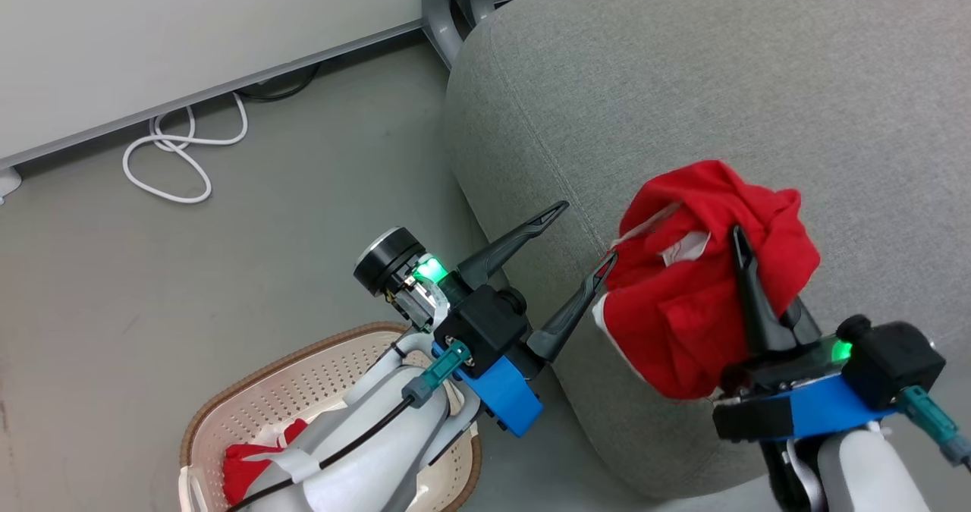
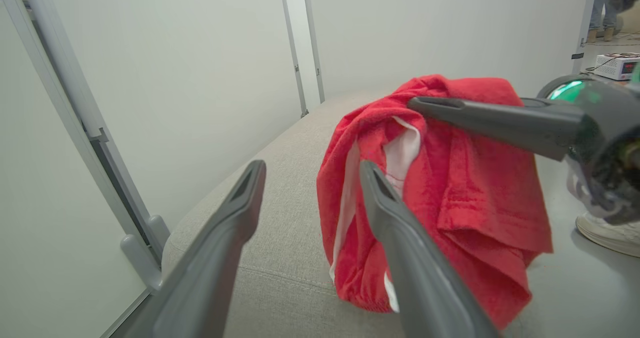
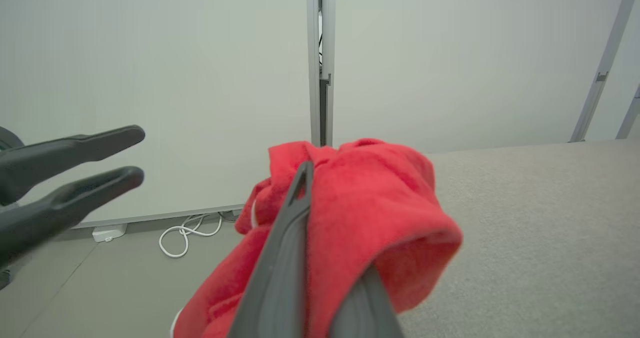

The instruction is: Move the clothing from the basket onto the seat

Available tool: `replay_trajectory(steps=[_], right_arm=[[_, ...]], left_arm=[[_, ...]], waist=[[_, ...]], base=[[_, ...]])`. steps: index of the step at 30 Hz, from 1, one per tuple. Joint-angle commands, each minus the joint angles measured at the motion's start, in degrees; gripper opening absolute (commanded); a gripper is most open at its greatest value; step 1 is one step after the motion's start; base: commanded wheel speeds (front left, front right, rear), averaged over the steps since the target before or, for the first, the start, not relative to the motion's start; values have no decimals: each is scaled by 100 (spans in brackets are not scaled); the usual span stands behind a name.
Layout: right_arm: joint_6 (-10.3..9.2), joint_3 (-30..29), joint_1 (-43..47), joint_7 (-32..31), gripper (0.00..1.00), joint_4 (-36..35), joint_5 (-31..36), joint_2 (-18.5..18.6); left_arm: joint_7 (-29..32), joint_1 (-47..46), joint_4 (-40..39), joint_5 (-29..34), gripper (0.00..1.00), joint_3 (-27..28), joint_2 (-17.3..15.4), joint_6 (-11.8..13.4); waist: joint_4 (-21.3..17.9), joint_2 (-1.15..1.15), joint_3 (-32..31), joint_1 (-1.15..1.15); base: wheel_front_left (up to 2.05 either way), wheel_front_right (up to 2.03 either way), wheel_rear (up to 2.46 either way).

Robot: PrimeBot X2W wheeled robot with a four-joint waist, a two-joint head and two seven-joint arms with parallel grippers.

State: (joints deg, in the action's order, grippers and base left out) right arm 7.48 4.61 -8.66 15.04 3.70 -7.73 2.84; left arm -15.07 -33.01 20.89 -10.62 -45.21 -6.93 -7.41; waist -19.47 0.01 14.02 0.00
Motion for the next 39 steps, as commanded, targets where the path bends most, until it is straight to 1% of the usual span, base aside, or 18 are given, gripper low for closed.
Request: replay_trajectory(steps=[1,4,6,16,22,28,30,33,35,39], right_arm=[[3,-106,-228,21,0,-89,90,10],[2,-317,-600,21,0,-164,260,26],[3,-484,-931,21,0,-225,349,128],[2,-1358,-2814,20,0,-134,507,979],[2,-2005,-3660,19,0,364,543,1597],[2,-2571,-4083,20,0,1177,594,2014],[2,-2714,-4156,21,0,1504,563,2037],[2,-2694,-4197,20,0,1799,584,2039],[2,-2569,-4223,22,0,2106,621,2001],[2,-2510,-4246,19,0,2695,585,1830]], left_arm=[[-16,-83,-12,-9,100,28,-34,-11],[-16,-136,-47,37,100,65,-56,-11],[-16,-180,-66,61,100,100,-80,-11],[-16,-570,-145,226,100,250,-178,-9],[-16,-858,-246,315,100,302,-212,-10],[-16,-1051,-386,375,100,377,-212,-10],[-16,-1103,-434,398,100,404,-226,-10],[-16,-1117,-472,414,100,424,-252,-10],[-16,-1118,-482,431,100,432,-276,-10],[-16,-1127,-469,451,100,405,-264,-10]], waist=[[62,-1,59,0],[167,-1,186,0],[245,-1,304,0],[749,-1,1268,0],[1075,-1,1781,0],[1304,-1,2104,0],[1346,-1,2207,0],[1371,-1,2297,0],[1379,-1,2366,0],[1393,-1,2441,0]], base=[[0,0,0],[0,0,0],[0,0,0],[0,0,0],[0,0,0],[0,0,0],[0,0,0],[0,0,0],[0,0,0],[0,0,0]])
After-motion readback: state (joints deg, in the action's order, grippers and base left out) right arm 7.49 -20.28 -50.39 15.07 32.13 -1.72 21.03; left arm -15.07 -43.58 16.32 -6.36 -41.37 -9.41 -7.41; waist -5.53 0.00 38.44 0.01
